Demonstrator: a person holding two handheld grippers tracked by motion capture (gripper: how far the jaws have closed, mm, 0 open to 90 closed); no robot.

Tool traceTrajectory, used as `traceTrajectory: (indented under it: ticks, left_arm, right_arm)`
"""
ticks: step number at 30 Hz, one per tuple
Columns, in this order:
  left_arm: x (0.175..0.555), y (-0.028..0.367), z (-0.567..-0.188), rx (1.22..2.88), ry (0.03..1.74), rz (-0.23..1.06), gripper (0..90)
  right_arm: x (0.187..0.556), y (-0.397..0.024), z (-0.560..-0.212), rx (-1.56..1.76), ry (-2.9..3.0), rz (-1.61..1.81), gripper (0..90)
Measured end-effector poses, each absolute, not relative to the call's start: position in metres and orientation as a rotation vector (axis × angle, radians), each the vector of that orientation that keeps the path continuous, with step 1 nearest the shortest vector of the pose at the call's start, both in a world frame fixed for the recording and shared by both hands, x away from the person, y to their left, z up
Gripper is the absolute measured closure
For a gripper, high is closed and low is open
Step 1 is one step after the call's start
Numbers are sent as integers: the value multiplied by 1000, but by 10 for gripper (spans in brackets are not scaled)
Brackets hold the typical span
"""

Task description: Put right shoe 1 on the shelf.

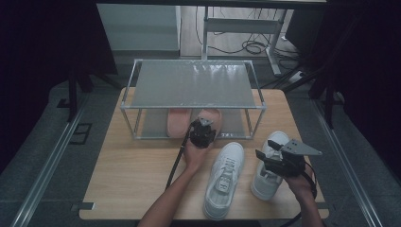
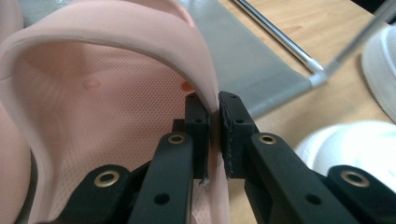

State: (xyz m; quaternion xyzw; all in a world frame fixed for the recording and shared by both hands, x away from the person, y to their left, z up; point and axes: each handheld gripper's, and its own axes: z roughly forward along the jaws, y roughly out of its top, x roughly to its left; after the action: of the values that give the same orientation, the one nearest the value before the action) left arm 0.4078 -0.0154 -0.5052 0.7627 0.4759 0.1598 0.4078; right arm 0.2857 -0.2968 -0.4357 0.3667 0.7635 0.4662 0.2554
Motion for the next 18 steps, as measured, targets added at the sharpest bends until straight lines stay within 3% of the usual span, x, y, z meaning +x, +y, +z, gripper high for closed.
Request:
traceTrajectory:
  ticks: [13,18]
  left_arm:
    - [432,-30,-511,1889,1316,515,819]
    - [437,-30,-511,1895,1343,497,788]
  right_arm:
    - [285,-294,-438,992,2085,1262,389]
    - [285,-293,-438,990,2089,1262,389]
